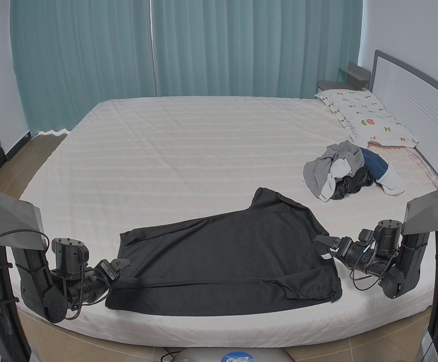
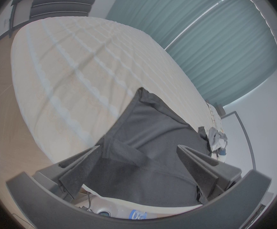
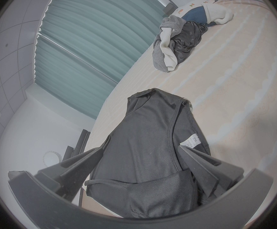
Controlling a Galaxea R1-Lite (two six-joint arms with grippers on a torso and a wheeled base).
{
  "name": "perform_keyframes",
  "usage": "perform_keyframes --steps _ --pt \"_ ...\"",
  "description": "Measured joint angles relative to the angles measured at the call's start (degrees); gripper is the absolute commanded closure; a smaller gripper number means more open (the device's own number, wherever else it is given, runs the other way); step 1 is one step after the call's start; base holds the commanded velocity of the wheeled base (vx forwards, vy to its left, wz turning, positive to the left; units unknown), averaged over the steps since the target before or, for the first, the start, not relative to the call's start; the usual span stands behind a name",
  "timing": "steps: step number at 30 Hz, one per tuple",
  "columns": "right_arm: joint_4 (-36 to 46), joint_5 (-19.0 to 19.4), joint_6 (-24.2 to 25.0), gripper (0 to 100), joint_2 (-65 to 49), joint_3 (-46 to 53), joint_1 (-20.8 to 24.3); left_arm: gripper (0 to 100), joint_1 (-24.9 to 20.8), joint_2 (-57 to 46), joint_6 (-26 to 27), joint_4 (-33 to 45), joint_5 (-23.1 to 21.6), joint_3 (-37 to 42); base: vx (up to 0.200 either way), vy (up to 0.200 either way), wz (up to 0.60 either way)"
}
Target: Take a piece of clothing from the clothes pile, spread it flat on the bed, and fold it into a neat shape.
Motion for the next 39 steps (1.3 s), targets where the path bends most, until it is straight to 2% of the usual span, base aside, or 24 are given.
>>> perform_keyframes --steps 10,18,23,31,34,39 --pt "0.0 0.0 0.0 0 0.1 0.0 0.3 0 -5.4 2.7 0.4 1.0 1.3 -0.7 0.0 0.0 0.0" --pt "0.1 0.0 0.0 0 0.1 -0.2 0.4 0 -7.5 4.2 0.5 1.8 1.5 -2.7 0.0 0.0 0.0" --pt "0.1 0.0 -0.1 0 0.2 -0.2 0.4 0 -7.4 6.2 1.0 1.7 4.6 -5.4 0.0 0.0 0.0" --pt "0.1 0.0 -0.1 0 0.7 -0.4 0.6 0 -4.8 9.4 2.4 1.6 6.6 -10.6 0.0 0.0 0.0" --pt "0.1 0.0 -0.1 0 0.8 -0.3 0.6 0 -3.3 9.9 1.2 1.3 7.0 -12.0 0.0 0.0 0.0" --pt "0.1 0.0 -0.1 0 0.9 -0.3 0.7 0 -1.2 10.1 -4.3 1.2 7.0 -14.4 0.0 0.0 0.0"
